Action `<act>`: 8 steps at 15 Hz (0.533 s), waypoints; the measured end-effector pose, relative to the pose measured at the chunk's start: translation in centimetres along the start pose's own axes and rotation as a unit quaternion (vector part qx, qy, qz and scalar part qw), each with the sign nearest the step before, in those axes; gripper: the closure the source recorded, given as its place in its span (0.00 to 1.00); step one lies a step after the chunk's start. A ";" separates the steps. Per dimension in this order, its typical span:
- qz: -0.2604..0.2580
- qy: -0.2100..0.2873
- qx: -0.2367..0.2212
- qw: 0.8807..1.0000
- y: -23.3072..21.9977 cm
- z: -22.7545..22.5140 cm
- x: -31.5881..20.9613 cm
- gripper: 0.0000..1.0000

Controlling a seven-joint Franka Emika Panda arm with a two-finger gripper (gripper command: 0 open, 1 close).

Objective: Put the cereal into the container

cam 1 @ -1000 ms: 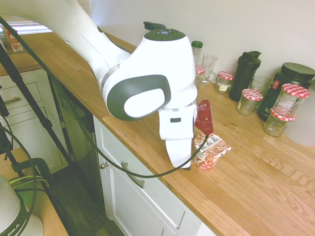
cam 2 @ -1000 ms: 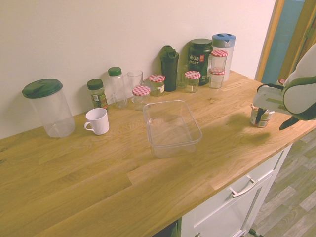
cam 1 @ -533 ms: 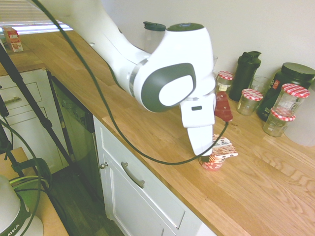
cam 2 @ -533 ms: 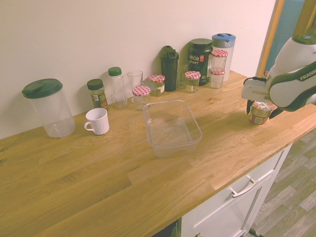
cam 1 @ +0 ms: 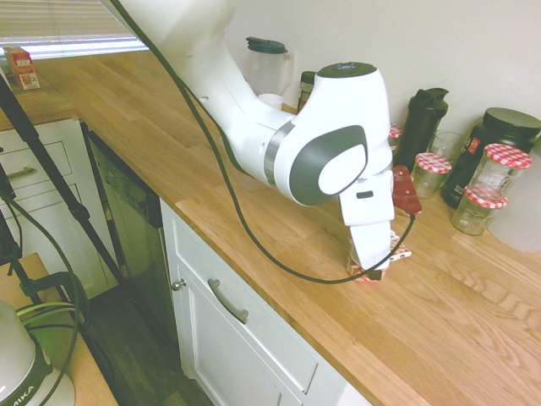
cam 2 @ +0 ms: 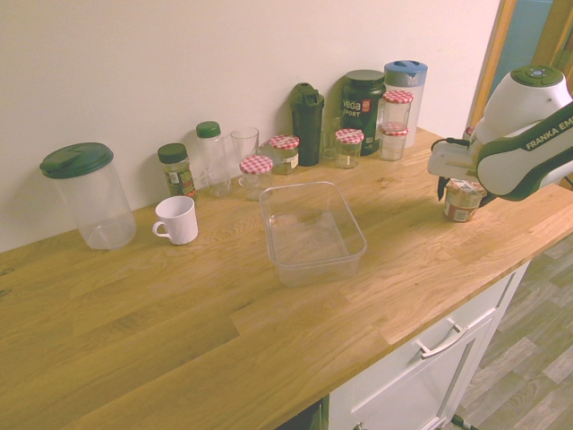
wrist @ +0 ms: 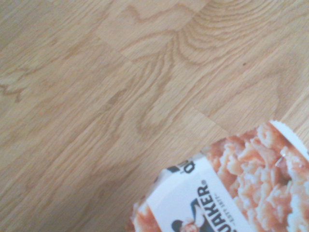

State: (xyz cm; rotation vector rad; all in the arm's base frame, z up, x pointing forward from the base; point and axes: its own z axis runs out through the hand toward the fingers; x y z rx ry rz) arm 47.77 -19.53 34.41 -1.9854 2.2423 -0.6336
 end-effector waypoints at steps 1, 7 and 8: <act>0.000 -0.001 0.000 1.000 -0.1 0.0 -0.2 1.00; 0.002 -0.003 -0.001 1.000 0.1 0.0 -0.5 1.00; 0.003 -0.003 0.000 1.000 0.1 -0.1 -0.4 1.00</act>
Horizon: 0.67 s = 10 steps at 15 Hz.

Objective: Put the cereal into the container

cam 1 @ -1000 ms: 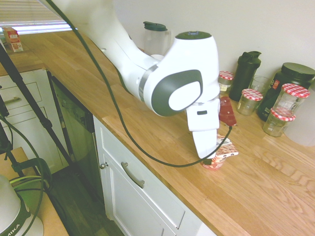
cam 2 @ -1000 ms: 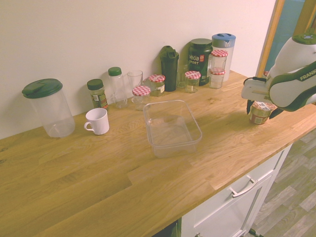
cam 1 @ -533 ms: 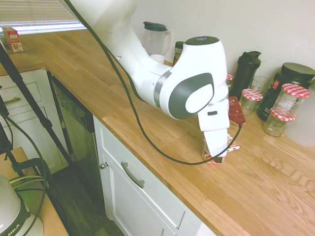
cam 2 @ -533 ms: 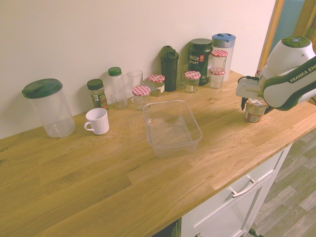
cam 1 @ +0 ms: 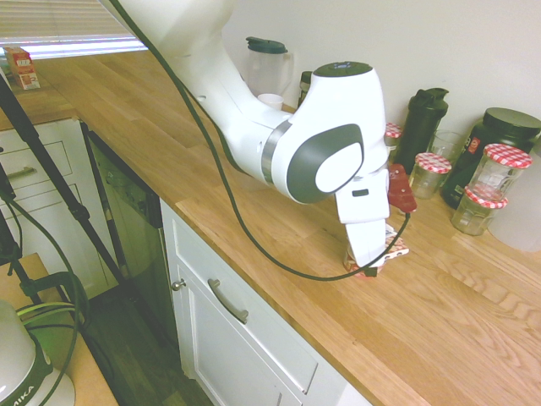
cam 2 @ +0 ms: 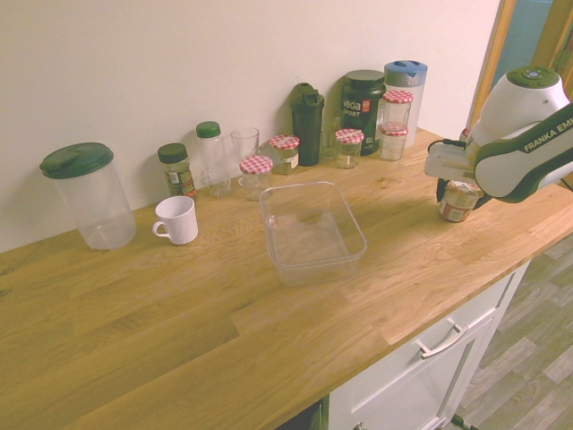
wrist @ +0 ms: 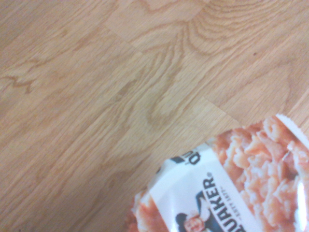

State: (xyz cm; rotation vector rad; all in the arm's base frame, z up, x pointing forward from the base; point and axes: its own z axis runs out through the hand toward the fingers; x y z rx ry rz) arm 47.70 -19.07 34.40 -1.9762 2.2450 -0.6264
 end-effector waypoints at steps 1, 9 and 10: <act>0.000 0.000 0.002 1.000 0.0 -0.3 0.0 1.00; -0.027 0.020 0.067 0.997 0.9 -15.0 -6.0 1.00; -0.037 0.028 0.072 0.996 0.9 -17.9 -8.0 1.00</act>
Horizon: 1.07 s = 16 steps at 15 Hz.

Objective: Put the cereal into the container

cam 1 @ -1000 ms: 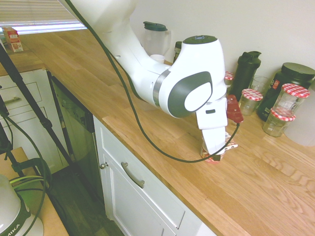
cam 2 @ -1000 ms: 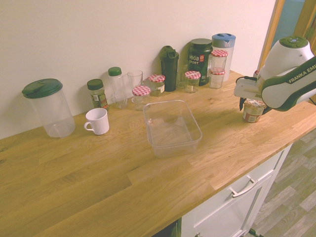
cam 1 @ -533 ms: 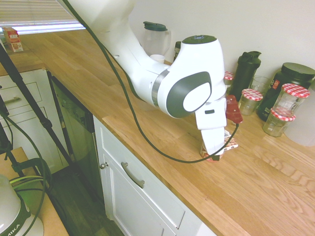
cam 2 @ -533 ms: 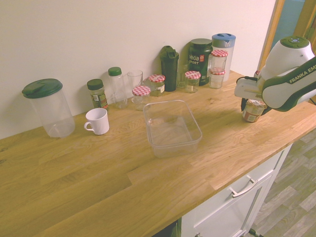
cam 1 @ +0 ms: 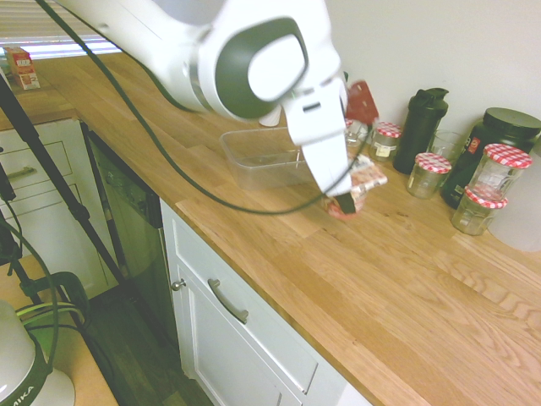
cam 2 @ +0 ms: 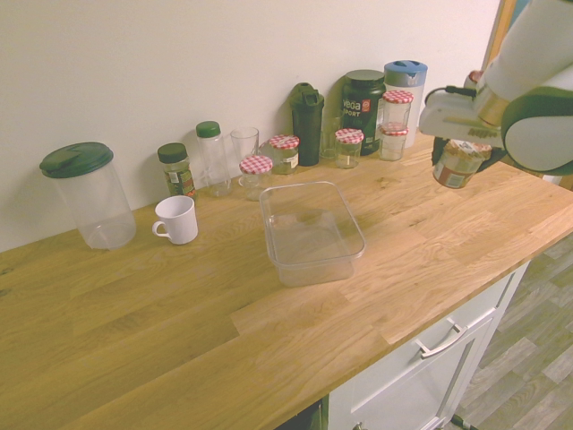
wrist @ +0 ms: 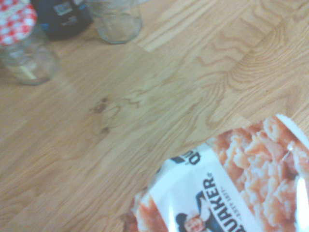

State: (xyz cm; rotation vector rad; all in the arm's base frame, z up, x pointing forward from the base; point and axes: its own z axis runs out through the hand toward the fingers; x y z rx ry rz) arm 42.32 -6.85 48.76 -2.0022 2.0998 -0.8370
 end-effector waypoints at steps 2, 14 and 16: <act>-0.019 0.014 0.011 1.000 -1.7 -5.1 -4.3 1.00; -0.099 0.029 -0.023 0.994 -12.3 -0.6 -22.3 1.00; -0.105 0.024 -0.035 0.994 -12.3 1.5 -23.7 1.00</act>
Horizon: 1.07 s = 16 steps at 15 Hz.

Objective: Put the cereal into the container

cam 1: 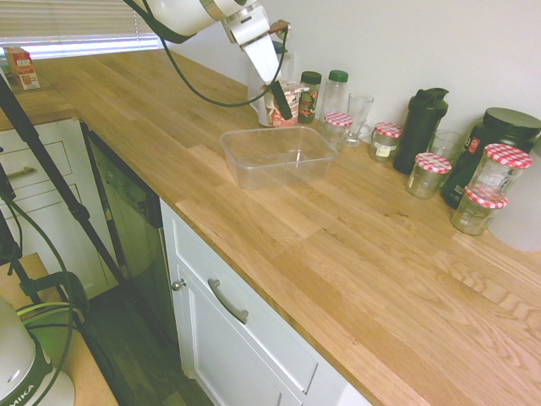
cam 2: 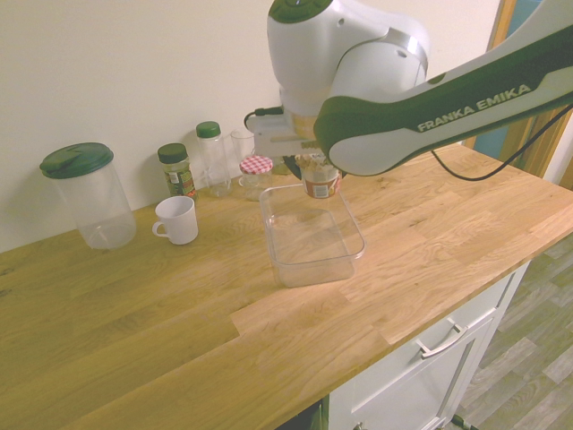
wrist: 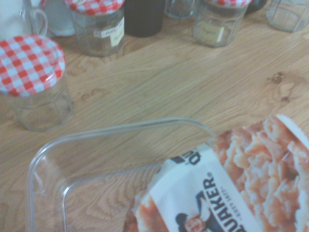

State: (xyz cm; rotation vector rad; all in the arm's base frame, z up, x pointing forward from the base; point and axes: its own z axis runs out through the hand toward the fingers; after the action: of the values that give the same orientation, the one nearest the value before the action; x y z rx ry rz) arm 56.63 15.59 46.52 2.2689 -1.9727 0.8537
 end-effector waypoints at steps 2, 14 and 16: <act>-0.001 -0.008 -0.007 1.000 -0.5 2.2 -0.6 1.00; 0.010 -0.037 -0.036 0.999 -0.8 11.1 -1.6 0.00; 0.011 -0.041 -0.038 0.998 -0.8 11.1 -1.6 0.00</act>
State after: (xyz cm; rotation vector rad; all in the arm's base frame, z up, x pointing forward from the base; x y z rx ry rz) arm 61.60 13.26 36.70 2.2780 -2.0298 0.6856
